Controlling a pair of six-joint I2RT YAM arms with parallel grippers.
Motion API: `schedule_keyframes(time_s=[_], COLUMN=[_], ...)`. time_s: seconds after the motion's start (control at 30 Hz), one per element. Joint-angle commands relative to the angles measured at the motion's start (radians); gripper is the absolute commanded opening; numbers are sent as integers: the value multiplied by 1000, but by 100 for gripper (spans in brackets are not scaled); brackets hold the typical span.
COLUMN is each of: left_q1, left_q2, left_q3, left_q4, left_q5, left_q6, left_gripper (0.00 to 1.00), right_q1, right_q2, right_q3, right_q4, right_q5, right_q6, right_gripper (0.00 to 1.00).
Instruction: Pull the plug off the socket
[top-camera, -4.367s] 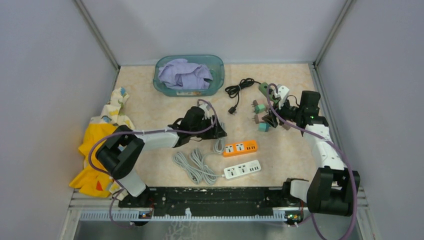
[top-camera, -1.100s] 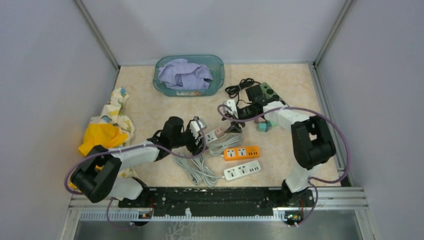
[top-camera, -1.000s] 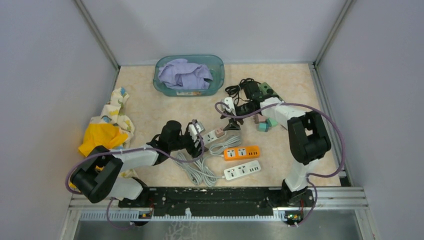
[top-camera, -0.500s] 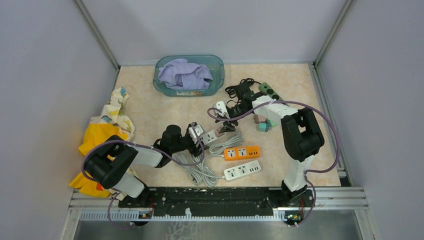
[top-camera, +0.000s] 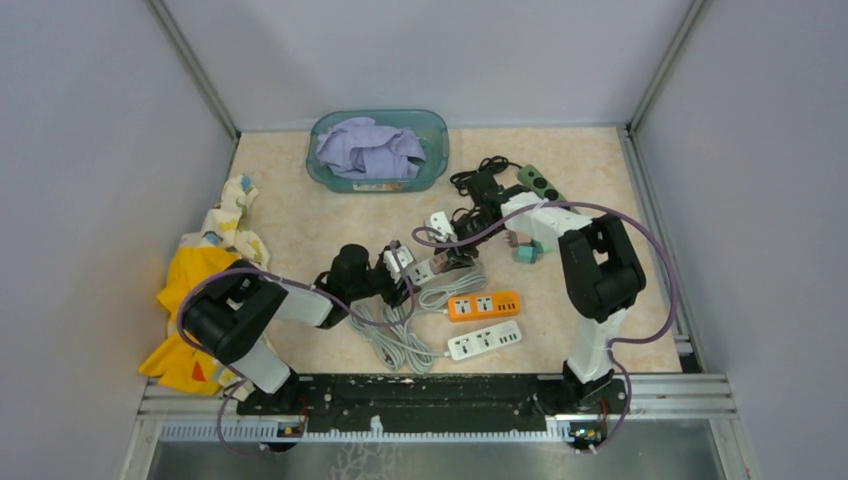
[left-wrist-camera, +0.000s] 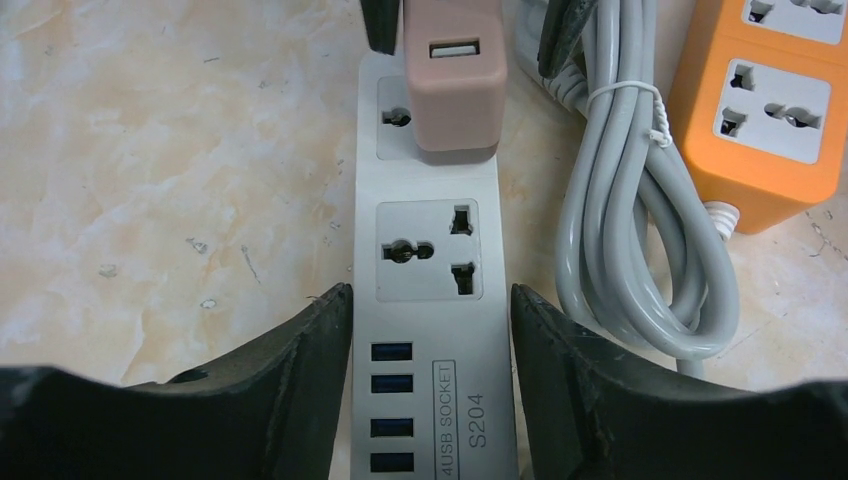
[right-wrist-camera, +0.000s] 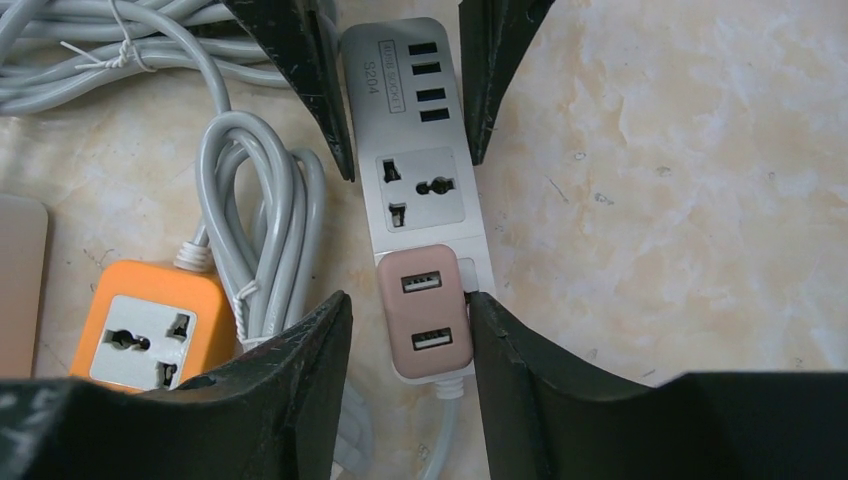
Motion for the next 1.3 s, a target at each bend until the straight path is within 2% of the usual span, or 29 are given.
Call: schedule_keyframes(time_s=[0.0,0.1,0.27,0.4,0.5,0.67,0.77,0.87,1.0,1.1,1.27], left_q1=[-5,-5,-5,-5,-5,-3,-4,-3,-3,-3,-3], left_q2=[20,31,48,51,54,37,39,52,57,53,51], left_q3=[18,27,33,34,38,8,12,29,39,37,19], left_q4=[8,-7,-15,-24,-33,-15,-17,-34,-37,-42,-44], left_q5=[30,40,59,86,94,91,85,87,88,87,72], left_q6=[3,6,7,6,4,2,-2,-11,-26,-27,-30], left_gripper=[62,52,47,23,14,1,1,1,1,1,0], right_q1=[25,42,64,66,64,26,13,34,117,135,93], right_q2=[14,14,15,14,15,15,12,-4,-35,-30,-14], right_q3=[9,10,11,21,42,71,47,-7,-54,-11,33], right_q4=[-26,-25,-38,-54,-76,-157,-189,-148,47,121,139], right_q5=[-13,9,36,48,62,75,82,40,38,-2,51], right_q6=[-41,-50,-68,-74,-71,-133,-192,-183,39,201,274], right_gripper=[44,39,28,13,2,0,0,0,0,0,0])
